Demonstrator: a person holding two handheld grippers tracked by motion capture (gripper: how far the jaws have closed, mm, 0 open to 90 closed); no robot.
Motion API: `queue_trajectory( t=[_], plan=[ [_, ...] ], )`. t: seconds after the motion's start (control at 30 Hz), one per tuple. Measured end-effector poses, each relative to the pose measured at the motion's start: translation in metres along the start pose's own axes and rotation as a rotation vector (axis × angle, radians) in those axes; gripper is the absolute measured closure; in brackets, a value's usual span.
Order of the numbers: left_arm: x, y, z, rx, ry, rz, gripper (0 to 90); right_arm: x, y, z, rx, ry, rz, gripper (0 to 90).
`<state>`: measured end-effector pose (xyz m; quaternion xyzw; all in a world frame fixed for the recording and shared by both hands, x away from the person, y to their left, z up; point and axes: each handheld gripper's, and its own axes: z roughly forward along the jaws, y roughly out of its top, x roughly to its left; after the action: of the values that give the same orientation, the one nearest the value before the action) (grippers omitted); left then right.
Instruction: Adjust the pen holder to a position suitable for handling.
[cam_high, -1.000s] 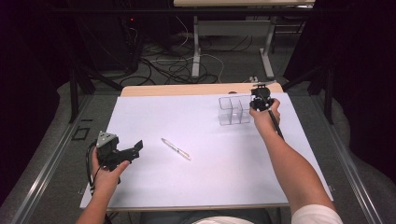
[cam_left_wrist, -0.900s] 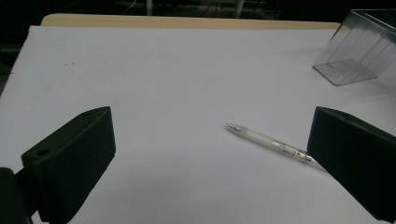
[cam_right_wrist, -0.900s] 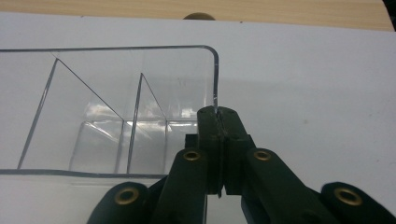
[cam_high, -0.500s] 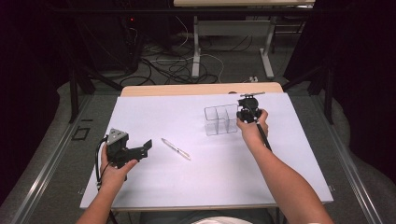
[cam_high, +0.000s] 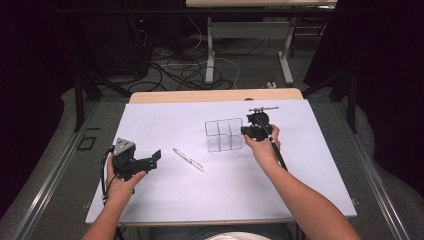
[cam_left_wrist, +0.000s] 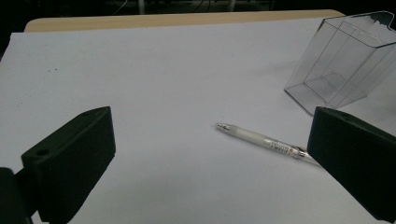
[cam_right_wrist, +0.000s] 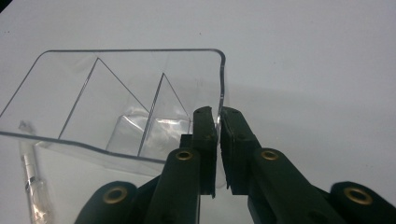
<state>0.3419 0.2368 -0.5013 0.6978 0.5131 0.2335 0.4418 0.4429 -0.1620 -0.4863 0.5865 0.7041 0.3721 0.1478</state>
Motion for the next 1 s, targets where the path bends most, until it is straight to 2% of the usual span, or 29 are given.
queue_trajectory(
  t=[0.37,0.5,0.57,0.63,0.73,0.87,1.0],
  plan=[
    [-0.001,0.0,0.002,0.005,0.003,0.006,1.3,0.003,-0.007,-0.002,0.003,0.076,0.048,81.4],
    [-0.001,0.0,0.002,0.007,0.0,0.01,1.2,0.006,-0.007,0.001,-0.003,0.091,0.048,80.9],
    [-0.001,0.0,0.002,0.009,0.0,0.01,1.2,0.007,-0.007,0.002,-0.006,0.077,0.046,80.8],
    [-0.001,-0.001,0.002,0.007,0.001,0.005,1.3,0.007,-0.007,0.002,-0.007,0.082,0.046,80.2],
    [-0.001,-0.001,0.002,0.007,0.003,0.004,1.2,0.005,-0.007,0.001,-0.016,0.102,0.035,74.7],
    [-0.002,-0.001,0.001,0.01,0.004,0.003,1.2,0.006,-0.006,-0.003,-0.051,0.075,-0.018,68.1],
    [-0.001,-0.001,0.001,0.011,0.007,0.003,1.2,0.007,-0.005,-0.008,-0.077,0.081,-0.059,61.3]
  ],
)
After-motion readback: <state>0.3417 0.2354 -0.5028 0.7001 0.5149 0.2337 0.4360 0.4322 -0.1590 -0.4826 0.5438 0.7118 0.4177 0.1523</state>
